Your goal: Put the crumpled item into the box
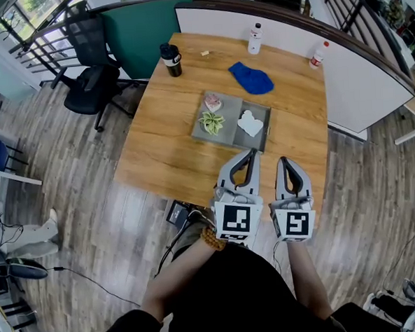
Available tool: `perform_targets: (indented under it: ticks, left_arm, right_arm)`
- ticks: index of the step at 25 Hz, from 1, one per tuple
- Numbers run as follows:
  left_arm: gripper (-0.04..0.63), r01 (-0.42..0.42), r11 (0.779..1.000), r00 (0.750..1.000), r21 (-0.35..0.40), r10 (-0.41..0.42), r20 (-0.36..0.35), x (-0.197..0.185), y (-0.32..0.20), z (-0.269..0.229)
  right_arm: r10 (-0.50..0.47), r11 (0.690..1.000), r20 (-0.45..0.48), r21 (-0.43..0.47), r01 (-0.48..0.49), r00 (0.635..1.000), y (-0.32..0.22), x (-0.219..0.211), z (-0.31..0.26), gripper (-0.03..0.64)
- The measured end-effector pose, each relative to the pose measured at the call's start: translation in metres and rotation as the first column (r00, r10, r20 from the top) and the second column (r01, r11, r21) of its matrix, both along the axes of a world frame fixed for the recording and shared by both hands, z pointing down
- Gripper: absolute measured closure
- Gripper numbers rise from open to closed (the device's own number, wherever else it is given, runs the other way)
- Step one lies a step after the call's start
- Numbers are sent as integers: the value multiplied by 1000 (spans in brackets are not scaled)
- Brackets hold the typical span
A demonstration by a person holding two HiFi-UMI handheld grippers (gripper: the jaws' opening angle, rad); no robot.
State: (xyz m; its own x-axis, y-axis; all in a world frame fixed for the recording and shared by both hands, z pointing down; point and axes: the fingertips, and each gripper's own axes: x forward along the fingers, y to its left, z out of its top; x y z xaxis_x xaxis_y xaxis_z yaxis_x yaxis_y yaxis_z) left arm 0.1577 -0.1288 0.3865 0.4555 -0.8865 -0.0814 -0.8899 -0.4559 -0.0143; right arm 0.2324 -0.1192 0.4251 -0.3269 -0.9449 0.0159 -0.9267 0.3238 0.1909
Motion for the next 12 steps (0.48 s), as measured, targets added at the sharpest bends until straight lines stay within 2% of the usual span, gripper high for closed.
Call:
perform_targets:
  ticks: [8,12]
  left_arm:
    - [572,26,1000,999,-6,-26,22,-21,-8,4]
    - [572,48,999,999,-15,-47,25,-39,-19,8]
  right_arm:
    - [-42,997,-36,-62,40,998,-33,-15,30,614]
    - [-58,986,-79,-158,45,995,-56,-17,61,614]
